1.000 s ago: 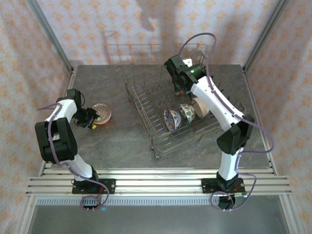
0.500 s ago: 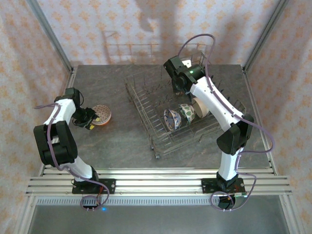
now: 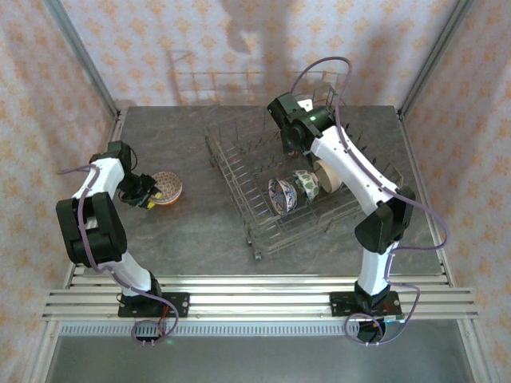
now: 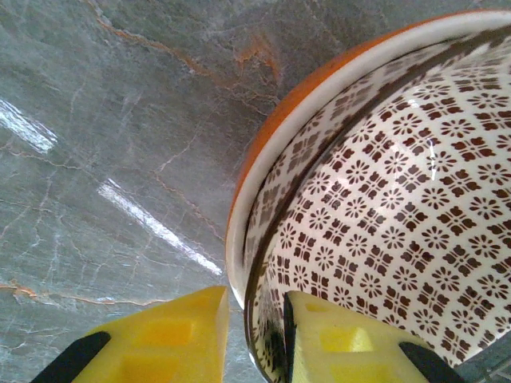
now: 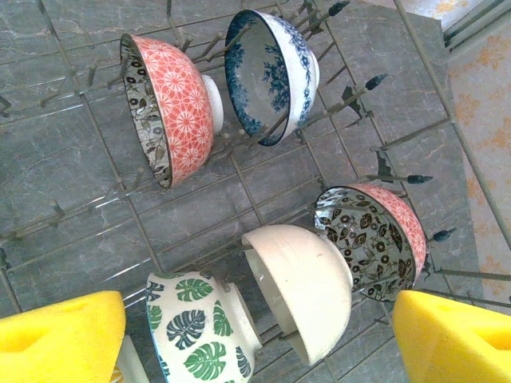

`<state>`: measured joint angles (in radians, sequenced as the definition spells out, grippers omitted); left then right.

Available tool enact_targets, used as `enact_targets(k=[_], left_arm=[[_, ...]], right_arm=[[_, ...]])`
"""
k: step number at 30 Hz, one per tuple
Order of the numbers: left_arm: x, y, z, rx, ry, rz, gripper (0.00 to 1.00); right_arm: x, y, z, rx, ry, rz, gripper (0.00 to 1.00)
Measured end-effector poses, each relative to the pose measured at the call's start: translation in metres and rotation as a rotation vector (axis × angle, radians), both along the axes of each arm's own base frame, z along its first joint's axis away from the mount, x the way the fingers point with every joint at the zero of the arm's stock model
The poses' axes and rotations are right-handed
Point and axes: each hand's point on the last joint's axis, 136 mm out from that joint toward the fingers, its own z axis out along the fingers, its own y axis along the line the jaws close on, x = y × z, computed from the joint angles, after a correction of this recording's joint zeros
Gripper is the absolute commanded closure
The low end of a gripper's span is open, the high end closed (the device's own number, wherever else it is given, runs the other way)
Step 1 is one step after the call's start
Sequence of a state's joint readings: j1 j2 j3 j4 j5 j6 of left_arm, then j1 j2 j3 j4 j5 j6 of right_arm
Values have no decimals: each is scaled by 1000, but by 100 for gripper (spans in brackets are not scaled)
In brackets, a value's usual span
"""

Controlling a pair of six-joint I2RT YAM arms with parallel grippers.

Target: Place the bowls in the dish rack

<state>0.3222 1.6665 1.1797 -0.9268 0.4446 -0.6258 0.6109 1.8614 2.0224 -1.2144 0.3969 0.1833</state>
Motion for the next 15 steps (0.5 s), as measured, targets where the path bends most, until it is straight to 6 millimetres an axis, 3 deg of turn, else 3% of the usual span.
enact_targets(k=[15], left_arm=[[4, 1, 2, 1, -9, 1, 92]], right_arm=[[-1, 2, -1, 5, 4, 6, 14]])
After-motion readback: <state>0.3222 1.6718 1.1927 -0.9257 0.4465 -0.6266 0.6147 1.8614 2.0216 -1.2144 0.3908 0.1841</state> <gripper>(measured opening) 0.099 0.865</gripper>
